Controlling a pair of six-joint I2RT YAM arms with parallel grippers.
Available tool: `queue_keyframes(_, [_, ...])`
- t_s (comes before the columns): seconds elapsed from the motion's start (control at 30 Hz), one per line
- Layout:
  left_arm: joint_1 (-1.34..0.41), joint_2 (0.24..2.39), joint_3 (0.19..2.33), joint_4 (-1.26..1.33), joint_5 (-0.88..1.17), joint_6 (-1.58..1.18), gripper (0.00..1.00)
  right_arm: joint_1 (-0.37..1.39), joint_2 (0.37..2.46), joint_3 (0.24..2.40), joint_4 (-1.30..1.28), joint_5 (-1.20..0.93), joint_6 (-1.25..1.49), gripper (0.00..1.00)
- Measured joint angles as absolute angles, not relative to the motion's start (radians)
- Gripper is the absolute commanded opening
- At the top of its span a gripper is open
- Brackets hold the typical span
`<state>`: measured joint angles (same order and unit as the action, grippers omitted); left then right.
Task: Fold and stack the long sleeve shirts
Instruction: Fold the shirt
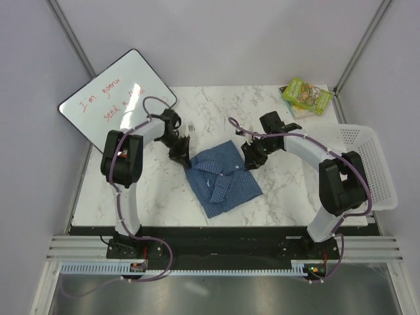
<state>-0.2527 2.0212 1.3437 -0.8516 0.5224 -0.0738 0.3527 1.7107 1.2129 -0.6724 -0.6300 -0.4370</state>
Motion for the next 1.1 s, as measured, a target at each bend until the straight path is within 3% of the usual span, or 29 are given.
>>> queue_keyframes(0.03, [-0.257, 2.069, 1.436, -0.857, 0.528, -0.074, 0.11, 0.353, 1.711, 1.2, -0.672, -0.63, -0.441, 0.32])
queue_keyframes(0.13, [-0.289, 2.185, 1.697, -0.862, 0.523, -0.031, 0.52, 0.355, 1.71, 1.146, -0.663, -0.63, -0.45, 0.32])
queue_keyframes(0.2, [-0.325, 2.255, 1.884, -0.846, 0.524, 0.004, 0.59, 0.363, 1.71, 1.105, -0.653, -0.629, -0.449, 0.32])
queue_keyframes(0.3, [-0.353, 2.267, 2.001, -0.826, 0.552, 0.015, 0.65, 0.402, 1.71, 1.058, -0.622, -0.623, -0.426, 0.32])
queue_keyframes(0.4, [-0.336, 2.22, 1.984, -0.793, 0.6, 0.004, 0.69, 0.455, 1.71, 1.026, -0.553, -0.623, -0.383, 0.32])
queue_keyframes(0.47, [-0.286, 2.137, 1.862, -0.747, 0.635, -0.02, 0.72, 0.497, 1.712, 1.003, -0.495, -0.623, -0.343, 0.32])
queue_keyframes(0.67, [-0.121, 1.931, 1.548, -0.728, 0.686, -0.072, 0.7, 0.652, 1.757, 0.96, -0.305, -0.639, -0.162, 0.35])
queue_keyframes(0.87, [-0.12, 1.903, 1.364, -0.787, 0.716, -0.06, 0.68, 0.773, 1.789, 1.058, -0.248, -0.707, -0.032, 0.42])
queue_keyframes(0.97, [-0.133, 1.904, 1.328, -0.812, 0.748, -0.059, 0.67, 0.719, 1.789, 1.211, -0.289, -0.772, -0.035, 0.43])
queue_keyframes(1.1, [-0.142, 1.91, 1.285, -0.804, 0.791, -0.059, 0.66, 0.511, 1.796, 1.429, -0.393, -0.783, -0.151, 0.45])
